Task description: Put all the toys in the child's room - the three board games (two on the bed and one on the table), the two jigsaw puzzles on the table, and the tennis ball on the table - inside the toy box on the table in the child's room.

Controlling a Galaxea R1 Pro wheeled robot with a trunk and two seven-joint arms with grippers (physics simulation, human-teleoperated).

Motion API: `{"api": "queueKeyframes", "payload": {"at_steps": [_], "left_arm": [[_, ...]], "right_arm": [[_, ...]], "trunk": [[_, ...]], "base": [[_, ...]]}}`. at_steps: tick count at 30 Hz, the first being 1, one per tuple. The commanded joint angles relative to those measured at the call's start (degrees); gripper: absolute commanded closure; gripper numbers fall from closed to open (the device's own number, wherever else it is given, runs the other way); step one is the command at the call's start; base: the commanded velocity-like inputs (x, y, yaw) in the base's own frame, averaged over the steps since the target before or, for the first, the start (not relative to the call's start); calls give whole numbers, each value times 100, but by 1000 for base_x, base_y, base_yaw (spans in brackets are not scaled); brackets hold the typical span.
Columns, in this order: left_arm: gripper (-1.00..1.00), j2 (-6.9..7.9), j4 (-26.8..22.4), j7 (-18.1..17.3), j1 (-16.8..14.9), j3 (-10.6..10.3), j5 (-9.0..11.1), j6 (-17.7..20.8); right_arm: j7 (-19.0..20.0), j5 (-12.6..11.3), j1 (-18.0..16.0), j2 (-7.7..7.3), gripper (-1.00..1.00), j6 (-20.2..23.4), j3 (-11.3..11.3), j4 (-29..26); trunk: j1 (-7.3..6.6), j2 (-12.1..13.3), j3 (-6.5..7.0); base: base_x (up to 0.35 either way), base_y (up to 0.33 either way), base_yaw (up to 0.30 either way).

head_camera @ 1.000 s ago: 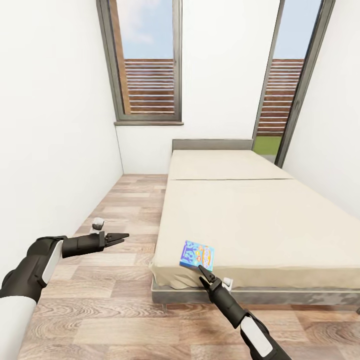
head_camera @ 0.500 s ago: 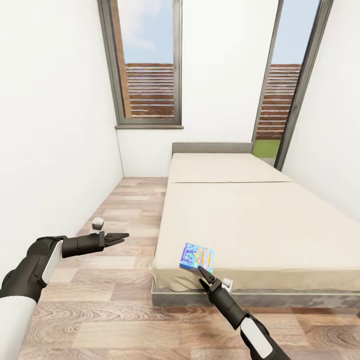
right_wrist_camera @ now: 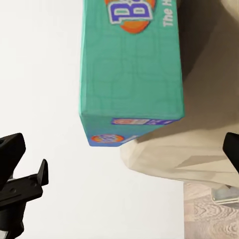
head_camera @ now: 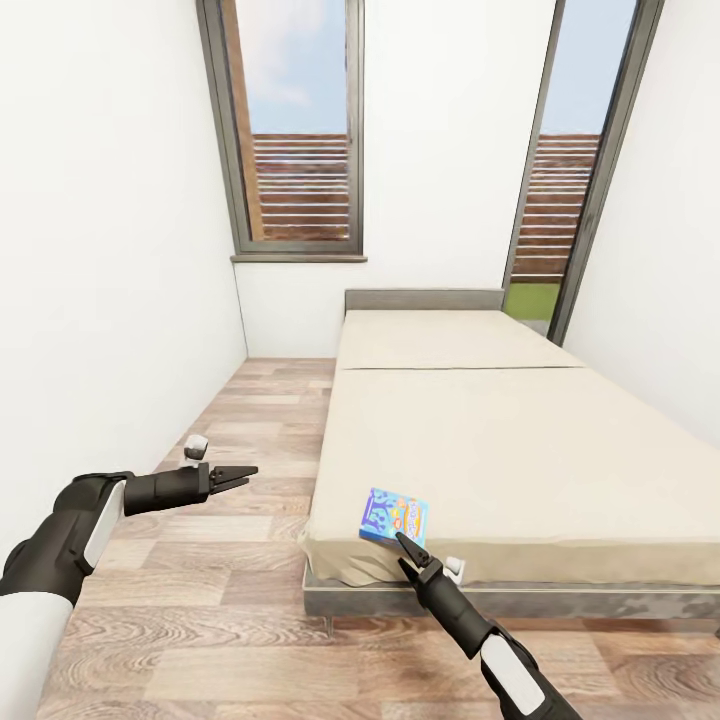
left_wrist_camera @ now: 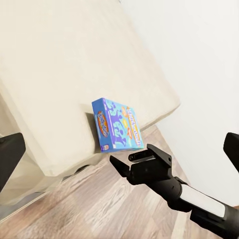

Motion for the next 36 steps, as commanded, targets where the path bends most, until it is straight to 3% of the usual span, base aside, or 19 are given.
{"api": "queueKeyframes", "payload": {"at_steps": [1, 6, 13, 36], "left_arm": [[-100, 1, 1, -6, -3, -1, 17, 40], [-100, 1, 1, -6, -3, -2, 17, 40], [-100, 1, 1, -5, -3, 0, 17, 40], [-100, -7, -7, -14, -3, -3, 25, 39]], "right_arm": [[14, -137, -34, 1, -100, 3, -12, -54], [14, -137, -34, -2, -100, 4, -12, -54], [14, -137, -34, -2, -100, 5, -12, -54], [14, -137, -34, -2, -100, 9, -10, -54]], "trunk": [[-1, -2, -4], [-1, -2, -4], [-19, 7, 151], [-19, 7, 151]], "base": [[0, 0, 0], [0, 0, 0], [0, 0, 0], [0, 0, 0]]}}
